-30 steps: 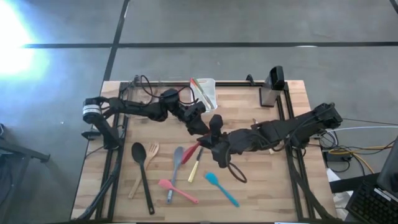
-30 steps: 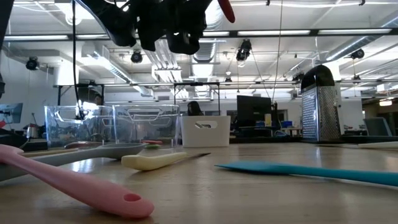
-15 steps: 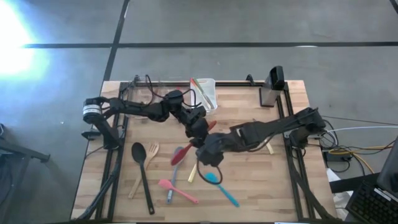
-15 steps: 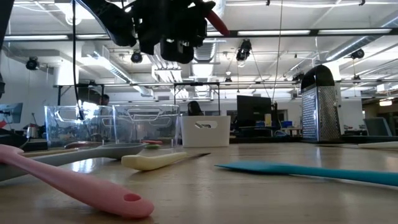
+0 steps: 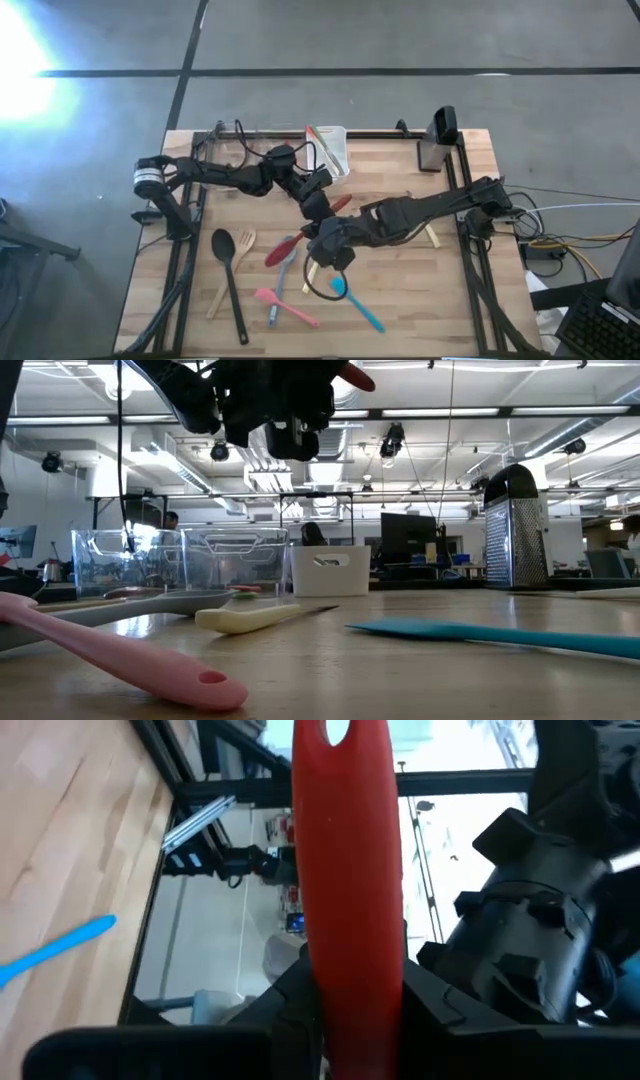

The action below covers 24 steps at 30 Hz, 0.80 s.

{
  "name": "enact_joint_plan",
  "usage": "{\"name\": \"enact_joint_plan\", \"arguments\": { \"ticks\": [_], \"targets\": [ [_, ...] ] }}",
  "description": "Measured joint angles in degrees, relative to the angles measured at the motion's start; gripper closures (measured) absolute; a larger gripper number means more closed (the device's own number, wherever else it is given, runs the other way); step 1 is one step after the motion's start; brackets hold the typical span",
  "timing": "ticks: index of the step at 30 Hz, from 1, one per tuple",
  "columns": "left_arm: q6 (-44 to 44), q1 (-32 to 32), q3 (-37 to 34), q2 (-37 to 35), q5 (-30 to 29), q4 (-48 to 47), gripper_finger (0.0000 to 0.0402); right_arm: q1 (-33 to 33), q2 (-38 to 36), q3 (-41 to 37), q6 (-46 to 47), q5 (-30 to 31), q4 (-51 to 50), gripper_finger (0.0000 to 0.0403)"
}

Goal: Pick & Place Kitchen Items
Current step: Put the red serving spoon into the left transparent bin

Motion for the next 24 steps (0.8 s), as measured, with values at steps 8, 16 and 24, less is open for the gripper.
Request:
{"name": "enact_joint_plan", "arguments": {
  "ticks": [8, 16, 24],
  "targets": [
    [2.09, 0.02, -0.07, 0.02, 0.24, 0.86, 0.0322, -0.2, 0.0, -1.09, 0.47, 0.1, 0.73, 0.0369],
    [4.99, 0.14, -0.13, -0.17, 3.17, 2.26, 0.0323, 2.04, -1.1, -0.63, 8.52, 9.31, -0.17, 0.0268],
    [7.51, 0.89, -0.22, -0.68, 3.14, 2.17, 0.0323, 6.45, -4.18, -0.57, 20.89, 16.79, -9.58, 0.021]
  ]
}}
